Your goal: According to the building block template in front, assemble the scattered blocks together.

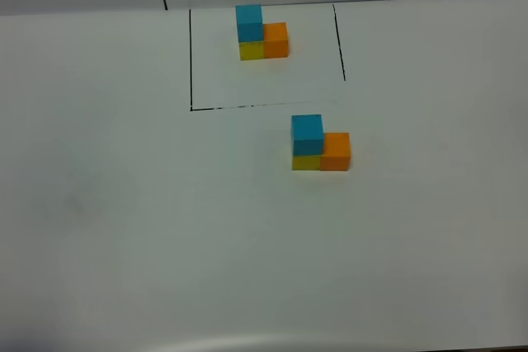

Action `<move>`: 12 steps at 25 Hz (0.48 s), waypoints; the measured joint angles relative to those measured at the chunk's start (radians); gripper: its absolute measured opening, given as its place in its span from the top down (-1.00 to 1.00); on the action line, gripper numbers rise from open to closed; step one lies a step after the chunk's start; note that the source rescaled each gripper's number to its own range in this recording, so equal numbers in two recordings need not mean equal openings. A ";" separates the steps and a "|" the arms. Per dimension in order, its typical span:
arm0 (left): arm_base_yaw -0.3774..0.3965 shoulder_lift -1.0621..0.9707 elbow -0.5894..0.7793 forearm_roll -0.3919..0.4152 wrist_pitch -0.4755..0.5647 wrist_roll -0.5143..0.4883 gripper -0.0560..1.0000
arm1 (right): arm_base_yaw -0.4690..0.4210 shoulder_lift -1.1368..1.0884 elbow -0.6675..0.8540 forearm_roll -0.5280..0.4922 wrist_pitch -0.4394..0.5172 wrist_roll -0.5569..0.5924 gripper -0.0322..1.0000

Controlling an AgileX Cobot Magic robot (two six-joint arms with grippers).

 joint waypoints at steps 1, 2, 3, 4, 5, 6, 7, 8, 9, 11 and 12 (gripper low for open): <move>0.000 0.000 0.000 0.000 0.000 0.000 0.14 | 0.000 -0.036 0.014 0.010 0.016 0.007 -0.99; 0.000 0.000 0.000 0.000 0.000 0.000 0.14 | 0.000 -0.067 0.027 0.025 0.024 0.010 -0.99; 0.000 0.000 0.000 0.000 0.000 0.000 0.14 | 0.000 -0.096 0.040 0.040 0.025 0.014 -0.99; 0.000 0.000 0.000 0.000 0.000 0.000 0.14 | 0.000 -0.118 0.052 0.053 0.023 0.014 -0.99; 0.000 0.000 0.000 0.000 0.000 0.000 0.14 | 0.000 -0.142 0.066 0.065 0.019 0.014 -0.99; 0.000 0.000 0.000 0.000 0.000 0.000 0.14 | 0.000 -0.165 0.077 0.076 0.015 0.014 -0.99; 0.000 0.000 0.000 0.000 0.000 0.000 0.14 | 0.000 -0.182 0.086 0.084 0.011 0.014 -0.99; 0.000 0.000 0.000 0.000 0.000 0.000 0.14 | 0.000 -0.195 0.088 0.087 0.009 0.014 -0.99; 0.000 0.000 0.000 0.000 0.000 0.000 0.14 | 0.000 -0.201 0.090 0.090 0.003 0.011 -0.99; 0.000 0.000 0.000 0.000 0.000 0.000 0.14 | 0.004 -0.202 0.092 0.098 -0.001 0.000 -0.99; 0.000 0.000 0.000 0.000 0.000 0.000 0.14 | 0.009 -0.202 0.093 0.101 -0.002 -0.007 -0.98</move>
